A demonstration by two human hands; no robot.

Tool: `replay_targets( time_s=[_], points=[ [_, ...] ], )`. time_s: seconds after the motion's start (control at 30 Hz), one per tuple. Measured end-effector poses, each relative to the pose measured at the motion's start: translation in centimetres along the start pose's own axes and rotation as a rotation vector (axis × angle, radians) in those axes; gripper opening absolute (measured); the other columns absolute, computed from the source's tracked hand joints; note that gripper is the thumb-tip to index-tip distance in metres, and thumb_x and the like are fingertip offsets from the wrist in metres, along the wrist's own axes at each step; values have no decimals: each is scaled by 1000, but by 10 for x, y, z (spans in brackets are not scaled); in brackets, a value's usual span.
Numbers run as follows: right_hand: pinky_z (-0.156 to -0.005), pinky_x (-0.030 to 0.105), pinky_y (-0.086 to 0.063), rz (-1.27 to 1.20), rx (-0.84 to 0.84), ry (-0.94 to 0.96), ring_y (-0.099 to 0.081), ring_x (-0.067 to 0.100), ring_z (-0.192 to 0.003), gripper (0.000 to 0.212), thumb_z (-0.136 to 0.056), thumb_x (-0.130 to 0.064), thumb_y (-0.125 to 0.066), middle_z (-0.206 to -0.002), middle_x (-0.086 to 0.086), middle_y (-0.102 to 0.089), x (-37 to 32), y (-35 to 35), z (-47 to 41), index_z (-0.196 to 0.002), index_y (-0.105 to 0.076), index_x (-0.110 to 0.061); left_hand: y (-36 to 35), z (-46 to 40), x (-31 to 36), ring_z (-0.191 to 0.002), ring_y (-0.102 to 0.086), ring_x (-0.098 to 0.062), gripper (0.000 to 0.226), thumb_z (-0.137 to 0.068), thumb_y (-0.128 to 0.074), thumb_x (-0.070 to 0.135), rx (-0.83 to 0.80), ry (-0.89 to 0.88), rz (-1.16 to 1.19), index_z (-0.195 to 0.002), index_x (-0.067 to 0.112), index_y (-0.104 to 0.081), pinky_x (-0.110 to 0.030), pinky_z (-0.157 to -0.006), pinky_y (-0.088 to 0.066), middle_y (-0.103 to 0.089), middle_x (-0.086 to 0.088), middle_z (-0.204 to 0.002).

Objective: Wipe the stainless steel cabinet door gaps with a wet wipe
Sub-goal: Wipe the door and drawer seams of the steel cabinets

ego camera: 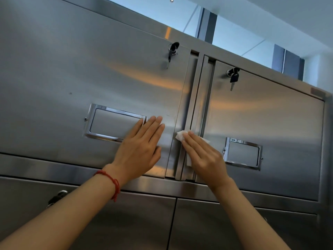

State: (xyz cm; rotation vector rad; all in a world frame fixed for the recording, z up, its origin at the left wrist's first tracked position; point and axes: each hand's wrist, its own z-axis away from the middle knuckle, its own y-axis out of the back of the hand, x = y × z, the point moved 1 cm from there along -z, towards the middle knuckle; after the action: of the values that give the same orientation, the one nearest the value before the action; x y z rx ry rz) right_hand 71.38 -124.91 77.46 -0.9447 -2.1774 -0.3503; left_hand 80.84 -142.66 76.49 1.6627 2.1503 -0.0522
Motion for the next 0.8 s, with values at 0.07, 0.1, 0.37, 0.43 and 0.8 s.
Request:
replay_targets(
  time_s=[0.07,0.1,0.37,0.43,0.8],
  points=[
    [-88,40,-54,16,6,15,-63,31,-108,27,-79,4,-66,-114,21,-65,-9,3,4,-106,-69,5,0,8,3,-132,-39,-34,56,-89,-33,30,9,-4,18,-133,-2,-46,-53,-103,-39,-41,-21,-141],
    [-89,40,-53,20,7,17,-62,31,-108,26,-82,2,-61,-114,21,-64,-14,5,6,-107,-69,5,0,13,5,-131,-39,-34,55,-89,-34,30,15,-7,30,-133,-2,-47,-54,-102,-38,-42,-21,-141],
    [-95,40,-48,14,-53,-18,-61,30,-110,27,-84,-3,-58,-115,21,-64,-62,31,33,-109,-66,3,0,60,34,-131,-41,-31,53,-90,-36,32,23,-4,164,-133,1,-46,-54,-102,-38,-44,-19,-140],
    [-96,40,-46,13,-76,-37,-61,29,-110,27,-83,-3,-58,-114,21,-64,-74,39,43,-108,-67,2,-1,75,44,-131,-40,-30,53,-90,-37,31,4,15,216,-133,2,-46,-54,-103,-37,-44,-18,-141],
    [-87,39,-54,-50,-178,-196,-62,29,-107,25,-80,-1,-60,-112,21,-65,-109,78,93,-102,-70,4,2,128,94,-129,-44,-29,54,-88,-38,32,-169,40,301,-131,2,-51,-55,-100,-40,-48,-16,-138]
  ],
)
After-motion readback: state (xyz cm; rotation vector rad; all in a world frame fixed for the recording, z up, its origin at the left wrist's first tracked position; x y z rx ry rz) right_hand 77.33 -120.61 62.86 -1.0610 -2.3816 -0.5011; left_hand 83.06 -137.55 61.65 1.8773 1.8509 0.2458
